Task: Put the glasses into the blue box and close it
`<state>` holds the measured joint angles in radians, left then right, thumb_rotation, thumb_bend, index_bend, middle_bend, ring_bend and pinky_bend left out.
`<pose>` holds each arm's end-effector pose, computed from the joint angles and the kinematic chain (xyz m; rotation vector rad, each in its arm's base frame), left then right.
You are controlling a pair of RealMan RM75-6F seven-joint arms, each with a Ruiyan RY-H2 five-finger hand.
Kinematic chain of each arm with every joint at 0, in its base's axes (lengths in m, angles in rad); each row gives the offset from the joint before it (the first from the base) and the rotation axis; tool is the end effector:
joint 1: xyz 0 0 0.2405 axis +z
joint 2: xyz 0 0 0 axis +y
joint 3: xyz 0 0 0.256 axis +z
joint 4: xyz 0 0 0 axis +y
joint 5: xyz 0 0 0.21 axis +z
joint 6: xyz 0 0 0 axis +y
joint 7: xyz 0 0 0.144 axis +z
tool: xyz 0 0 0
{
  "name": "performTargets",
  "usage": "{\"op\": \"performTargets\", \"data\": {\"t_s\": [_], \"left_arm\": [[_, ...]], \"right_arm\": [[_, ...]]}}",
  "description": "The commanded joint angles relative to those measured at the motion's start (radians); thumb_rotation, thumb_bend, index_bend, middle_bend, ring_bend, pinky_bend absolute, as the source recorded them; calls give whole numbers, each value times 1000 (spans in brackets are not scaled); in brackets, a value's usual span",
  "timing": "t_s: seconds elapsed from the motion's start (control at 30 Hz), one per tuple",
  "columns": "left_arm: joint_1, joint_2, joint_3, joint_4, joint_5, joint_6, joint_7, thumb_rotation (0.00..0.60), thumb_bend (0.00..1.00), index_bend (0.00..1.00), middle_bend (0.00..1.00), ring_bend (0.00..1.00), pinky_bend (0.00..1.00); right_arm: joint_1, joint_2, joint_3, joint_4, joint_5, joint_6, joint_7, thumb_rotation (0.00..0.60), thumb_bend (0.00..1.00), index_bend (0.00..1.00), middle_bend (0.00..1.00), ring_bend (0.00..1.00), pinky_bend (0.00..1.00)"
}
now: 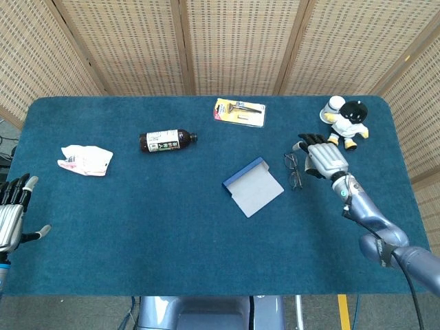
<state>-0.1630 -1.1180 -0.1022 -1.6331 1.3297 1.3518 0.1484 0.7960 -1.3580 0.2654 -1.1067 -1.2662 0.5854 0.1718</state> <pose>-0.3158 0.2147 0.1558 -1.3766 -0.9040 -0.7506 -0.2226 -0.4387 0.0814 1.7542 -1.0743 0.7848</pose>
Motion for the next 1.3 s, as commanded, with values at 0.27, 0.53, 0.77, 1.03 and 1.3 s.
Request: {"op": "performTargets", "data": {"t_s": [0.27, 0.53, 0.77, 1.03, 1.3], "left_arm": [[-21, -4, -9, 2, -45, -42, 18, 600, 0, 0, 0, 0, 0], [-31, -9, -11, 9, -78, -65, 29, 600, 0, 0, 0, 0, 0], [-33, -10, -9, 10, -84, -67, 28, 600, 0, 0, 0, 0, 0], [-36, -9, -8, 10, -90, -69, 29, 600, 0, 0, 0, 0, 0], [-38, -8, -4, 9, -91, -71, 26, 600, 0, 0, 0, 0, 0]], "right_arm": [[154, -188, -4, 247, 199, -193, -160, 600, 1000, 251, 116, 0, 62], [195, -272, -40, 403, 266, -279, -196, 600, 1000, 251, 130, 0, 64], [203, -300, -42, 443, 273, -292, -181, 600, 1000, 251, 142, 0, 64], [206, -307, -45, 460, 262, -293, -169, 600, 1000, 251, 163, 0, 64], [194, -300, -71, 472, 249, -323, -169, 600, 1000, 251, 177, 0, 64]]}}
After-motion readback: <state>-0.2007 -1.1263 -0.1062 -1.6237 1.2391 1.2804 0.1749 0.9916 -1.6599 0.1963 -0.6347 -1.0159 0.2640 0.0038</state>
